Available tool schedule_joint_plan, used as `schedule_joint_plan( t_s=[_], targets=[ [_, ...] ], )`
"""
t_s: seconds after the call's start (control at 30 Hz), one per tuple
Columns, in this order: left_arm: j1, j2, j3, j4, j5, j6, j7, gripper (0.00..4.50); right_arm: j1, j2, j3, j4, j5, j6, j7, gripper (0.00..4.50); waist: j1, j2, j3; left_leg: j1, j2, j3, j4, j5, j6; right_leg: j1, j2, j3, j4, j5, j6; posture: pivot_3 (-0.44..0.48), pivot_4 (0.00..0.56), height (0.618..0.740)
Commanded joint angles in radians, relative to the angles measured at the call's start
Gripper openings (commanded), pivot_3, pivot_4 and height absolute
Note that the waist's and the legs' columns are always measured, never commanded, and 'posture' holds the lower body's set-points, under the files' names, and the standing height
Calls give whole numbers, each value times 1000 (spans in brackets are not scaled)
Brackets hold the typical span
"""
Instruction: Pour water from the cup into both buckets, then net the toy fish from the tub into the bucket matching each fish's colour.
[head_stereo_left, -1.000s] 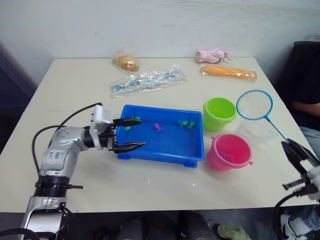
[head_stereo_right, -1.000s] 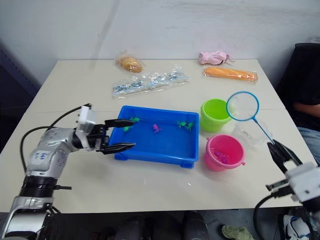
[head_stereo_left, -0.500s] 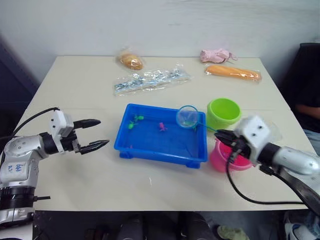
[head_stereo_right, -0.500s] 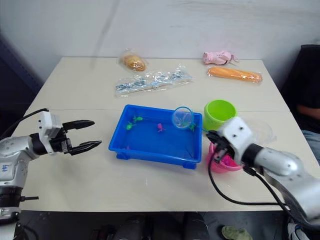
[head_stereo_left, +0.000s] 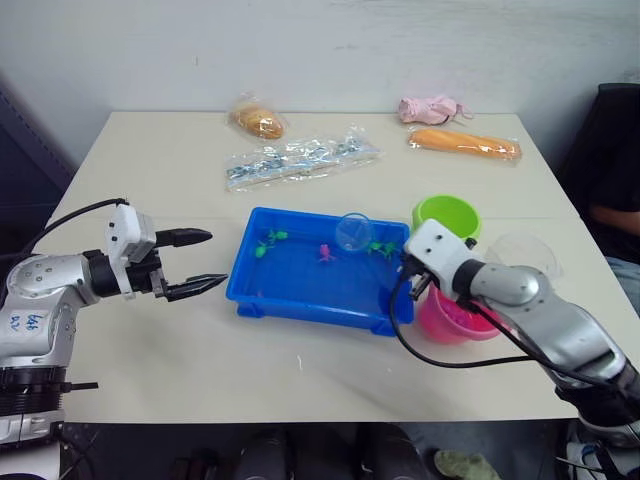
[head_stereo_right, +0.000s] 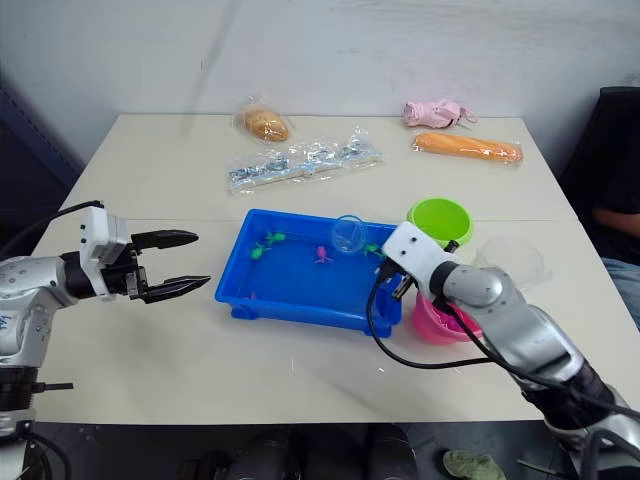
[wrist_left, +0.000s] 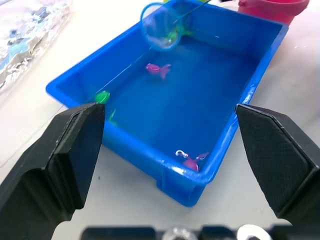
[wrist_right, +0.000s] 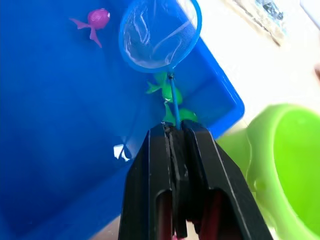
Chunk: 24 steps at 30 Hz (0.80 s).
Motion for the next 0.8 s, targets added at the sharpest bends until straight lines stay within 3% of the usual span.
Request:
schedule_joint_plan(
  t_s=[0.03, 0.33, 0.53, 0.8],
  targets=[
    [-9, 16, -4, -27, -12, 10, -18, 4474, -40, 20, 40, 23, -83, -5, 22, 0, -1, 0, 0, 0, 0, 0, 0, 0, 0, 0, 0, 0, 0, 0, 0, 0, 150, 740],
    [-3, 12, -12, -46, -10, 21, -16, 4474, -69, 131, 100, 47, -151, 56, 84, 0, -6, 0, 0, -1, 0, 1, 0, 0, -1, -3, 1, 0, 1, 0, 0, 0, 150, 740],
    [0, 6, -16, -58, -11, 29, -13, 4474, -37, 270, -55, -12, -6, 231, 119, 0, -8, 0, 0, -1, 1, 1, 0, 1, -1, -3, 1, 0, 2, 0, 0, 0, 150, 740],
    [-8, -9, -29, -61, -14, 29, -15, 4474, -6, 253, -290, -134, 186, 457, 187, 0, -3, 0, 0, -2, 0, 1, 0, 0, -1, -5, 1, 1, 3, 0, 0, 0, 150, 740]
  ],
)
